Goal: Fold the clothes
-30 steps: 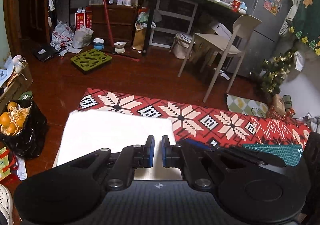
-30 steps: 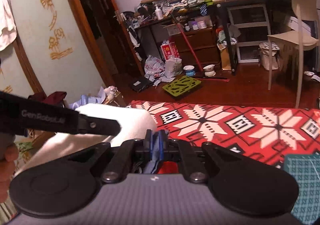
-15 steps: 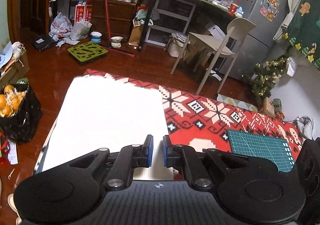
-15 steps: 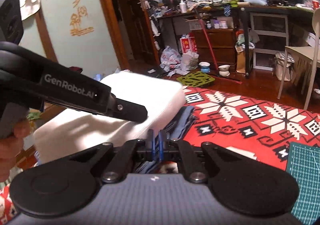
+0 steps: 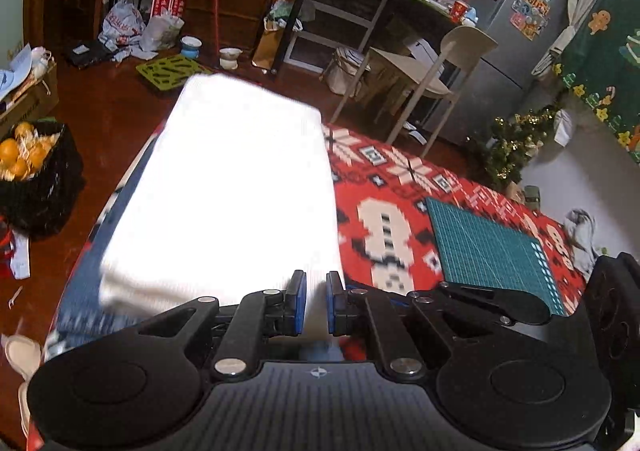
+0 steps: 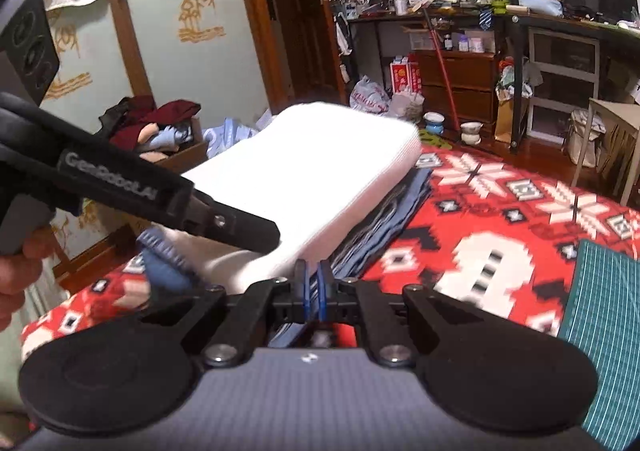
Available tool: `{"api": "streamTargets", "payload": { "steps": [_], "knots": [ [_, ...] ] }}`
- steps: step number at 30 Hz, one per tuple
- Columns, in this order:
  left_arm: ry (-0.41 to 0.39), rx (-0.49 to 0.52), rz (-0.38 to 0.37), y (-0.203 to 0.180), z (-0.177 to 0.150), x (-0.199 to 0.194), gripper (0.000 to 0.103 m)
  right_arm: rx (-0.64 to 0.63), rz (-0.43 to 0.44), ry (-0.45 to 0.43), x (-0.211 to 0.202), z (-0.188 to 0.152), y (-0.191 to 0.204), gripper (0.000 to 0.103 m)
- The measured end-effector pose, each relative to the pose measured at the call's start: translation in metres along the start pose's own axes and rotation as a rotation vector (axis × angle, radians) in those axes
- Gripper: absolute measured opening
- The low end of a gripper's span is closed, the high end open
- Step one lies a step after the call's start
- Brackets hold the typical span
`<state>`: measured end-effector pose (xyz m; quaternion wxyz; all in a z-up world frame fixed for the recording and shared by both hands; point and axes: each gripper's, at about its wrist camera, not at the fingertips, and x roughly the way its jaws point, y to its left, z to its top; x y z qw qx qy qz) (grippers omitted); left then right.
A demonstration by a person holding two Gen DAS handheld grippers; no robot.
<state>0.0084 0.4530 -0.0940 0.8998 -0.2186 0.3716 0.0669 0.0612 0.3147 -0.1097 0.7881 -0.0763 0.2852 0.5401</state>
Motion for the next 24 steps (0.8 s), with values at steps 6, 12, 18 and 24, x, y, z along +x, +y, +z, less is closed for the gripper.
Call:
{"api": "streamTargets", "payload": {
  "steps": [6,12,18,24],
  "knots": [
    [-0.027,-0.062,-0.019,0.016,-0.015,-0.026,0.008,0.015,-0.018,-0.006,-0.031,-0.008,0.02,0.007],
    [-0.158,-0.137,-0.035,0.044,0.001,-0.051,0.008,0.056,-0.045,-0.043,-0.036,0.026,0.023,0.008],
    [-0.184,-0.233,-0.047,0.083,0.026,-0.029,0.008,0.038,-0.059,-0.032,0.004,0.065,0.036,0.008],
    [-0.184,-0.299,-0.066,0.104,0.011,-0.017,0.005,-0.017,0.009,0.025,0.06,0.099,0.042,0.008]
  ]
}}
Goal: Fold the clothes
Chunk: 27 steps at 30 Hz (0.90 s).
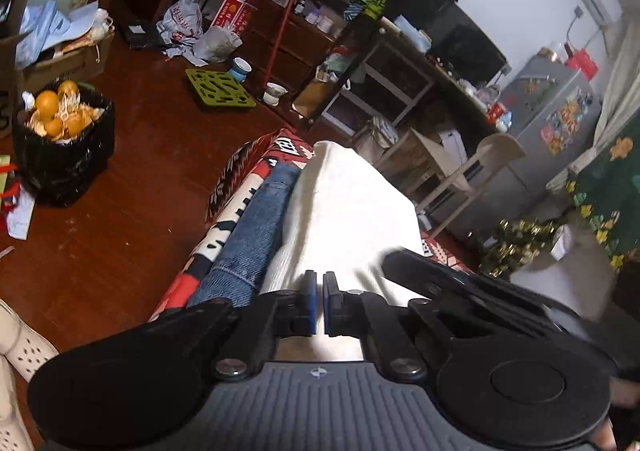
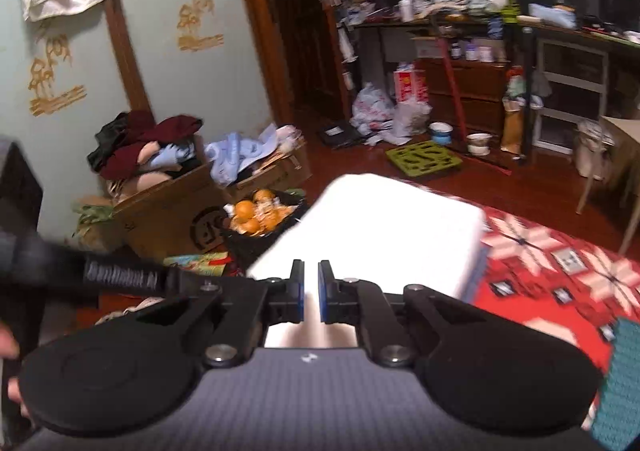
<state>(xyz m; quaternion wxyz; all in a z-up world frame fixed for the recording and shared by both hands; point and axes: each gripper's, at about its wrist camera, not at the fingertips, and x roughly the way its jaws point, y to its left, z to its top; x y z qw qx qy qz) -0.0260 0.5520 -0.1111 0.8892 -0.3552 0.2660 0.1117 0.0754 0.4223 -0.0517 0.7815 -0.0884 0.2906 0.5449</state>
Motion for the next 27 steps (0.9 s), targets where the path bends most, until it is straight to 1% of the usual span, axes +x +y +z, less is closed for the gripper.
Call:
{"api": "streamTargets", "payload": {
  "steps": [2,4,8,11,15,18,22,24,27],
  "knots": [
    [-0.006,-0.03,-0.018,0.005,-0.001,-0.001,0.004,-0.02,0.022,0.029,0.019,0.008,-0.002,0.008],
    [-0.008,-0.04,-0.018,0.008,-0.003,-0.001,0.004,-0.027,0.019,0.046,0.037,0.013,-0.005,0.008],
    [-0.014,-0.032,-0.018,0.012,-0.007,-0.004,0.002,-0.031,0.027,0.036,0.064,0.031,-0.012,0.006],
    [-0.018,-0.067,-0.036,0.017,-0.01,-0.007,0.002,-0.039,-0.001,0.04,0.084,0.043,-0.018,0.006],
    [-0.015,-0.107,-0.063,0.025,-0.01,-0.009,0.002,0.025,-0.028,0.04,0.107,0.059,-0.029,0.006],
    [-0.006,-0.099,-0.061,0.024,-0.01,-0.013,0.002,0.054,-0.045,0.022,0.107,0.066,-0.034,0.007],
    [-0.002,-0.094,-0.054,0.024,-0.013,-0.021,0.002,0.057,-0.021,0.034,0.091,0.061,-0.032,0.009],
    [-0.001,-0.111,-0.058,0.026,-0.016,-0.023,0.002,0.028,-0.01,0.049,0.082,0.051,-0.023,0.009],
    [-0.005,-0.143,-0.063,0.029,-0.021,-0.027,0.002,0.005,-0.001,0.044,0.059,0.026,-0.002,0.009]
  ]
}}
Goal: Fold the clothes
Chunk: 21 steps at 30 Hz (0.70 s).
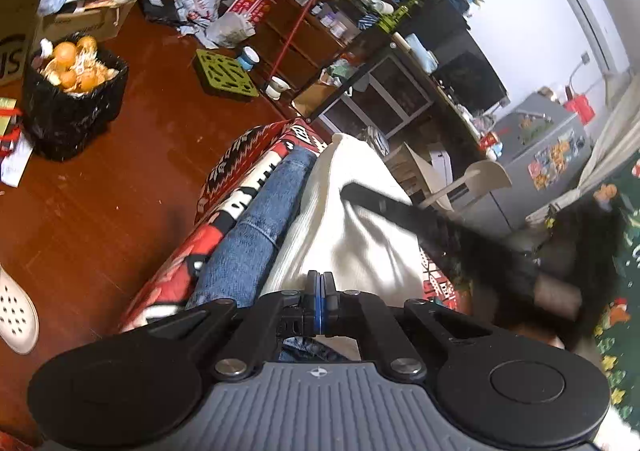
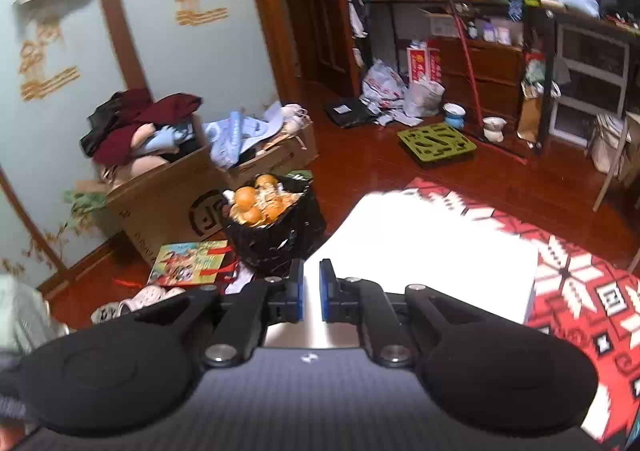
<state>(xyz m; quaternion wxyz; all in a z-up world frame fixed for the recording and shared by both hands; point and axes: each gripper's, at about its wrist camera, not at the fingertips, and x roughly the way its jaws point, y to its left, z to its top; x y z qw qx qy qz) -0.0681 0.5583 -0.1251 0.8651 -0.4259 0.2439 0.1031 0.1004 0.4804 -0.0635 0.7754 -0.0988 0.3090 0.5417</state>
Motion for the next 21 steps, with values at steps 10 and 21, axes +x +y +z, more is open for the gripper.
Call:
{"api": "streamTargets", "payload": {
  "steps": [10,21],
  "knots": [
    [-0.018,-0.076,-0.006,0.005,-0.013,-0.026,0.006,-0.007,0.038,-0.02,-0.061,-0.078,0.055,0.009],
    [0.069,-0.043,0.031,-0.004,-0.022,0.004,0.005,0.018,-0.123,-0.074,-0.1,-0.134,0.052,0.007]
  ]
}}
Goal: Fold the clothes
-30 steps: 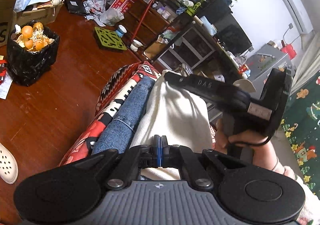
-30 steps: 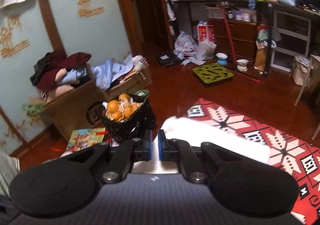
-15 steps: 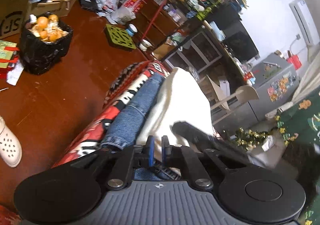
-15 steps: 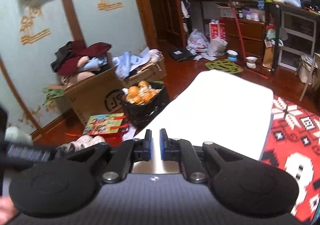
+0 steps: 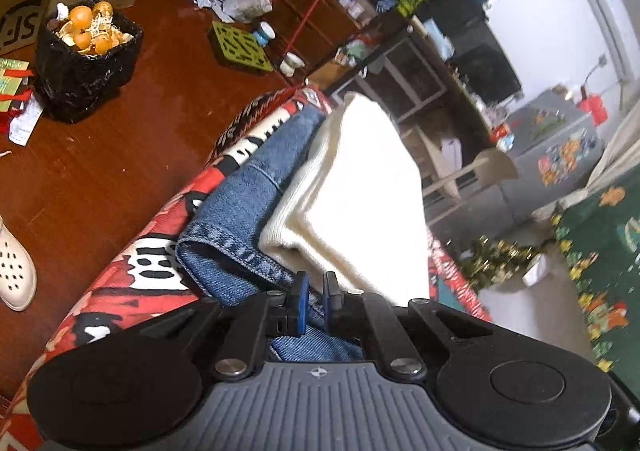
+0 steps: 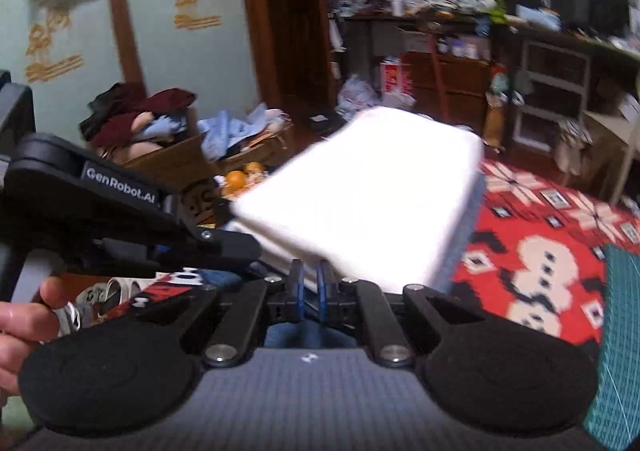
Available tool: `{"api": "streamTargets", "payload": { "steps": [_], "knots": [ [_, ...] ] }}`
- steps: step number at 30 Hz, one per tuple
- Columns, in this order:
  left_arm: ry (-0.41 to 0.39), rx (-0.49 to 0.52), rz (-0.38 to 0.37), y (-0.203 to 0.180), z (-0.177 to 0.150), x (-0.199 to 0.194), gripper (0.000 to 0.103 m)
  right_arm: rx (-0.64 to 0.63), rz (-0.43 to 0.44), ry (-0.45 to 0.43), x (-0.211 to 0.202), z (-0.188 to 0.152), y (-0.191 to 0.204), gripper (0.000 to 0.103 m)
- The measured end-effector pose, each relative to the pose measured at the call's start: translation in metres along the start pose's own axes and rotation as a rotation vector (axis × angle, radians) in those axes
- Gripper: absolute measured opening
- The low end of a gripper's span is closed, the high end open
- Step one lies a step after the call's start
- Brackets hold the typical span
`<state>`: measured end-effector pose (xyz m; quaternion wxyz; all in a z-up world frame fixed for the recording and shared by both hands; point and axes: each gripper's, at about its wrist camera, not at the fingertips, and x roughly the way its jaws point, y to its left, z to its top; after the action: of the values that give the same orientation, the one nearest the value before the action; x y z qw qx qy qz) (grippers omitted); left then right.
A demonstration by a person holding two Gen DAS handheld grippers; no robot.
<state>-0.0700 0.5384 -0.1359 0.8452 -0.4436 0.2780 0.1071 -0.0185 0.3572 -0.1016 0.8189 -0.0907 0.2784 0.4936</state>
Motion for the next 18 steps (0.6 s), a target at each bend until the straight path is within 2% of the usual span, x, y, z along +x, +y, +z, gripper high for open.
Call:
{"api": "streamTargets", "payload": {
  "steps": [4,9,11,13,18],
  "knots": [
    [0.021,0.023,0.015,-0.005,-0.004,0.005,0.005,0.05,-0.038,-0.011,-0.016,-0.01,-0.019,0.005],
    [0.064,0.079,-0.041,-0.02,-0.011,0.003,0.005,0.106,-0.045,-0.021,-0.04,-0.015,-0.033,0.009],
    [0.078,0.114,-0.052,-0.027,-0.013,0.005,0.005,0.104,-0.08,-0.043,-0.047,-0.017,-0.034,0.011],
    [0.089,0.143,-0.048,-0.034,-0.015,0.01,0.005,0.094,-0.118,-0.047,-0.043,-0.016,-0.036,0.018],
    [0.106,0.207,-0.024,-0.051,-0.019,0.018,0.005,0.084,-0.127,-0.035,-0.031,-0.012,-0.041,0.018]
  ]
}}
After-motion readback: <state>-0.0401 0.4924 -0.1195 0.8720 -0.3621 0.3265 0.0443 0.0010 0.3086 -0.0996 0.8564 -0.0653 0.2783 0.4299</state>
